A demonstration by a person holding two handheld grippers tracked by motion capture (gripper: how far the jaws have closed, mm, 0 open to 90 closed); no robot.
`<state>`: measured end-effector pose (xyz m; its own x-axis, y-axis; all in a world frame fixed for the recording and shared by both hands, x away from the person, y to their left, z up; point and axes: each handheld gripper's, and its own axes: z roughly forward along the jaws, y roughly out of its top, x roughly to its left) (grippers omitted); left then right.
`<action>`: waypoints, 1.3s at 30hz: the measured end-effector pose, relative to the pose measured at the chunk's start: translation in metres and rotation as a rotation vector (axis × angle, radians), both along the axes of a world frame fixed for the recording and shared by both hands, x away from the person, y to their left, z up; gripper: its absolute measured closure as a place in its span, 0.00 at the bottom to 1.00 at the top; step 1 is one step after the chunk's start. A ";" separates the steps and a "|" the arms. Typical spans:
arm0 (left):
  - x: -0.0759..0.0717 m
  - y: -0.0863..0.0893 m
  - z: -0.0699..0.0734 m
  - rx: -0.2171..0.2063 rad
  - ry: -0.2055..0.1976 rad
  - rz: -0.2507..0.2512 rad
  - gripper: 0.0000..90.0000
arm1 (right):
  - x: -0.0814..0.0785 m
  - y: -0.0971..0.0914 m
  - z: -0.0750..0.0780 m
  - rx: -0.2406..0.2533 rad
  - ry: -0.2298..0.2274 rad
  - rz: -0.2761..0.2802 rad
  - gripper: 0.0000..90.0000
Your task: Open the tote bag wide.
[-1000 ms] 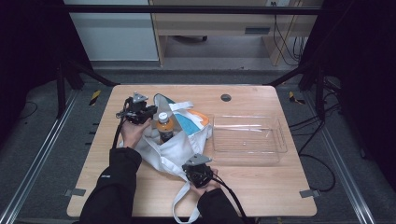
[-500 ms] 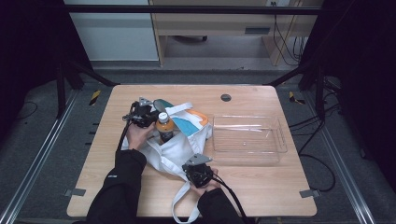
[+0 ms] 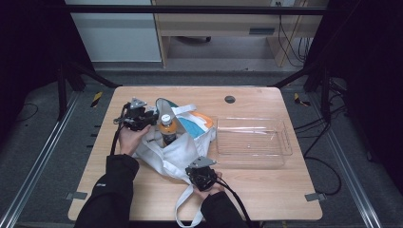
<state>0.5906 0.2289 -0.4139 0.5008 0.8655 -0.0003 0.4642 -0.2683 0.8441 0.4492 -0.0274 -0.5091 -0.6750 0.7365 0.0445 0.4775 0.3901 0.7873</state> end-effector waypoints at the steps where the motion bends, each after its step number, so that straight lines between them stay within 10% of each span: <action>1: -0.003 0.002 0.002 -0.003 -0.010 0.001 0.72 | 0.000 0.000 0.000 0.000 0.003 -0.004 1.00; 16: -0.055 0.016 0.016 -0.051 -0.095 -0.053 0.59 | 0.000 -0.022 0.033 0.077 -0.089 -0.026 0.80; 39: -0.119 0.036 -0.004 -0.038 -0.084 -0.049 0.45 | -0.016 -0.062 0.066 0.074 -0.137 0.002 0.47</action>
<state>0.4716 0.2650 -0.4179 0.5422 0.8401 0.0116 0.3781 -0.2563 0.8896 0.4332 -0.0891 -0.4427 -0.6796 0.7336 0.0061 0.3631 0.3292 0.8717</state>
